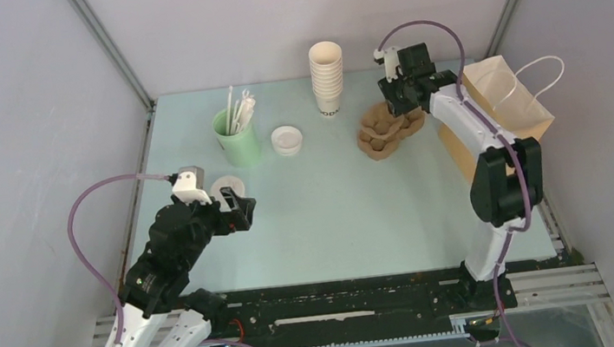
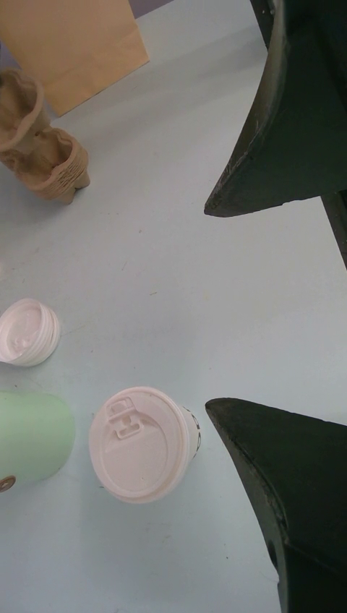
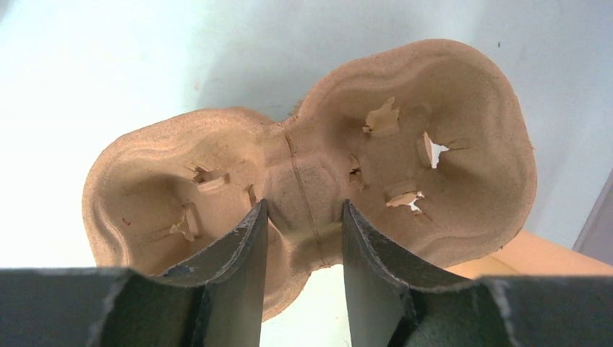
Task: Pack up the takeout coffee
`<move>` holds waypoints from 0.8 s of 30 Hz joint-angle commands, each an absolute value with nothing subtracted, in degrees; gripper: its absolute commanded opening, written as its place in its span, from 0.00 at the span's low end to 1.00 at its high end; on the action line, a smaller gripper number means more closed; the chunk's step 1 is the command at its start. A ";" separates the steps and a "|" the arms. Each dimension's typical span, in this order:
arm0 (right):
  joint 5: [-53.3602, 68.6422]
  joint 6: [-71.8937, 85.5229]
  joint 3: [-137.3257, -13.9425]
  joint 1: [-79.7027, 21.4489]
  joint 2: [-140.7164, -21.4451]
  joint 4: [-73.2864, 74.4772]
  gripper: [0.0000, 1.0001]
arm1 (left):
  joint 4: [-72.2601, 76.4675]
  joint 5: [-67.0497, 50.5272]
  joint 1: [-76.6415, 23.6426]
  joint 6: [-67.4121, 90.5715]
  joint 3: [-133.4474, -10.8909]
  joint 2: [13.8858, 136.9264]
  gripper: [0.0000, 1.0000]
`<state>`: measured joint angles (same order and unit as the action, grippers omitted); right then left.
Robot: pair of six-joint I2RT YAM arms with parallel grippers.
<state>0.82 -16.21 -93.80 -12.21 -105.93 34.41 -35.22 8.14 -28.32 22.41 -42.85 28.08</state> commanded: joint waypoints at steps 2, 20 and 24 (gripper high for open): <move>5.54 -14.70 -90.30 -16.92 -95.49 29.93 0.30 | -34.09 7.15 -27.98 21.40 -42.54 27.74 1.00; -5.03 -1.20 -89.53 -18.41 -65.07 43.04 0.27 | -29.45 -12.30 -28.58 30.12 -45.52 34.87 1.00; 3.62 -4.47 -88.96 -18.55 -64.05 45.42 0.27 | -27.25 -14.84 -28.91 32.74 -45.55 36.48 1.00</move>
